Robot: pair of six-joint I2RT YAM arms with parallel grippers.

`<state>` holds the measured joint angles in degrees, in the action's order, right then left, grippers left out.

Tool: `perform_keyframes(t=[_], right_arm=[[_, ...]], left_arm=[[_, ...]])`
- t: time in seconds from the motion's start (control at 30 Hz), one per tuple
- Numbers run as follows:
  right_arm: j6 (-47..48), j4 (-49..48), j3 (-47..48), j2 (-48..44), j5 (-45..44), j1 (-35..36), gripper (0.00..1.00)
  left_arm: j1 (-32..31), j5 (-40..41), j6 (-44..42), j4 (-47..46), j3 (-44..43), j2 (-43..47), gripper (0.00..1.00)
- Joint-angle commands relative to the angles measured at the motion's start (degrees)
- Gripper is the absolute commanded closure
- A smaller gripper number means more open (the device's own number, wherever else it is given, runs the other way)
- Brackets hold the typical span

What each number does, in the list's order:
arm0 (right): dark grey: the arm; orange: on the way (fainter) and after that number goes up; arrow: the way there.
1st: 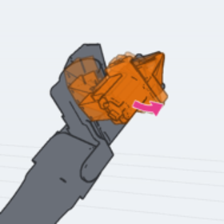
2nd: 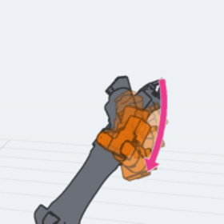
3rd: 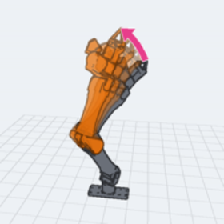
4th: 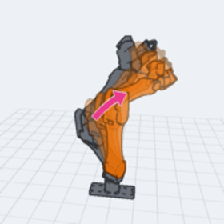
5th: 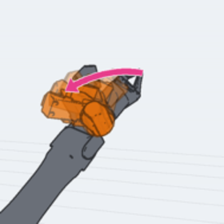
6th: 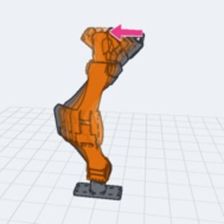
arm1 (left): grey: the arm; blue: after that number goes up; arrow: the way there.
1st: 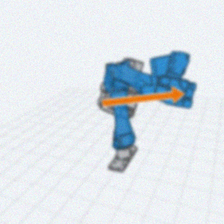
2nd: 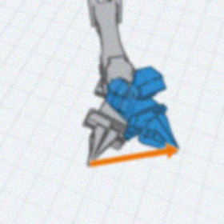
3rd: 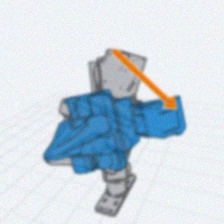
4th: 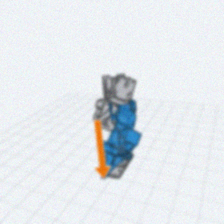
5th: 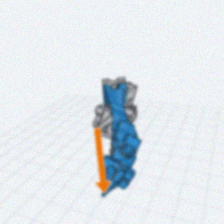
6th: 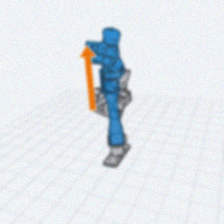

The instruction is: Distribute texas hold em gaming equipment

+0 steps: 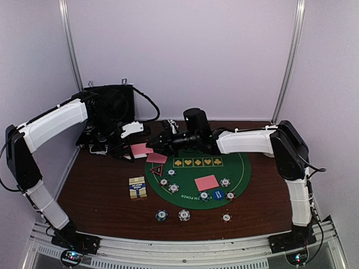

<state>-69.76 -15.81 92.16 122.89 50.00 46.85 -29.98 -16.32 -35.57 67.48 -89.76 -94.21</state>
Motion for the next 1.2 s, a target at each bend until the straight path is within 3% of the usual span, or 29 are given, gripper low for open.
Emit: perform_keyframes(t=[0.0,0.17,0.4,0.5,0.63,0.87,1.17], right_arm=[[-0.3,0.4,-1.6,-3.1,0.4,-0.8,0.86],[-3.3,-2.9,-3.3,-4.3,0.9,-1.4,1.00],[-12.2,-14.7,-7.8,-5.4,1.6,-3.3,1.00],[-12.6,-15.5,-9.0,-6.2,2.1,-4.7,1.00],[-9.6,-11.6,-9.8,-7.8,2.6,-8.2,1.00],[2.6,4.8,-7.7,-8.6,3.2,-16.4,1.00],[17.8,23.3,4.4,-1.9,-1.6,-25.6,1.00]], left_arm=[[0.4,-0.4,-0.6,-1.0,-1.7,0.8,1.00],[0.4,0.0,-0.6,-1.0,-1.6,0.7,1.00],[0.4,1.3,-0.9,-1.1,-1.4,0.4,1.00],[0.4,1.7,-0.9,-1.1,-1.3,0.4,1.00],[0.4,2.4,-0.9,-1.1,-1.2,0.4,1.00],[0.4,3.6,-1.2,-1.1,-0.9,0.4,1.00],[0.4,2.7,-1.3,-1.0,-1.4,0.3,1.00]])
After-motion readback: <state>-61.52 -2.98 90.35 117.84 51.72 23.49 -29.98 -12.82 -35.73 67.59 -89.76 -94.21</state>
